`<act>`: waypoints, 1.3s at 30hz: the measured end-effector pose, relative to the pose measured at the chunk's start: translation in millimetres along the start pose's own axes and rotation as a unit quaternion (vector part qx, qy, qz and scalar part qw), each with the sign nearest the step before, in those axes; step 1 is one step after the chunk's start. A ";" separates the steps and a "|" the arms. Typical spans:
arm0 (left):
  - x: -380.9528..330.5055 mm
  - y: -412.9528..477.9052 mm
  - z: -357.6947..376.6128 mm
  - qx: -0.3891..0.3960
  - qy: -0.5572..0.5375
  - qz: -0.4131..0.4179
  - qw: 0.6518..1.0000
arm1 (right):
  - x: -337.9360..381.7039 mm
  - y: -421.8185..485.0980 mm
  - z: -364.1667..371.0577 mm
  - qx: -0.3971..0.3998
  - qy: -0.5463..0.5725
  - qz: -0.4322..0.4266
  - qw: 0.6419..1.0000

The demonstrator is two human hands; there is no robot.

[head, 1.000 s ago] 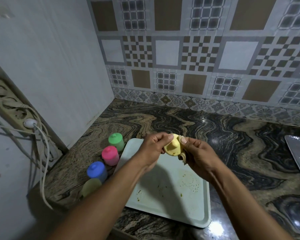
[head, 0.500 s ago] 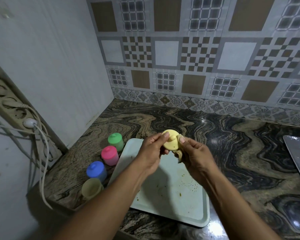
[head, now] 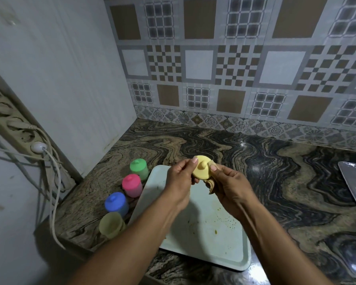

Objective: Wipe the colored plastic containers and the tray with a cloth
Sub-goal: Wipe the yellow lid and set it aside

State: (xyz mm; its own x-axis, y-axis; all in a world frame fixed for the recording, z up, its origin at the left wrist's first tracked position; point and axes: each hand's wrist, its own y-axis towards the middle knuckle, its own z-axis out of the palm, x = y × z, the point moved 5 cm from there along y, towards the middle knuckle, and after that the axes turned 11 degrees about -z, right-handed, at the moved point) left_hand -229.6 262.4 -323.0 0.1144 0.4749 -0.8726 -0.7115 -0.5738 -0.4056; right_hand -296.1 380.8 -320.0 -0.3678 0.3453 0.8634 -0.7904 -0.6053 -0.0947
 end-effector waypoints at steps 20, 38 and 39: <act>17.6 -8.1 4.1 -0.003 -0.055 -0.062 0.997 | -23.6 -5.2 -6.0 -0.076 0.009 -0.052 0.996; -8.9 -8.3 -23.4 0.119 0.060 0.005 0.991 | 46.1 -1.5 15.2 0.047 -0.435 -0.374 0.818; -9.5 -9.4 -24.2 0.126 0.066 0.013 0.990 | 41.8 -5.1 19.8 0.081 -0.474 -0.408 0.776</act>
State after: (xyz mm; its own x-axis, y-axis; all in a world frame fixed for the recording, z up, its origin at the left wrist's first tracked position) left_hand -207.3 247.1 -317.5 0.1717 0.3618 -0.9163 -0.8642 -0.3912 -0.3164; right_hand -297.7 384.1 -273.7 0.8092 0.0249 0.5870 -0.4702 -0.5716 0.6725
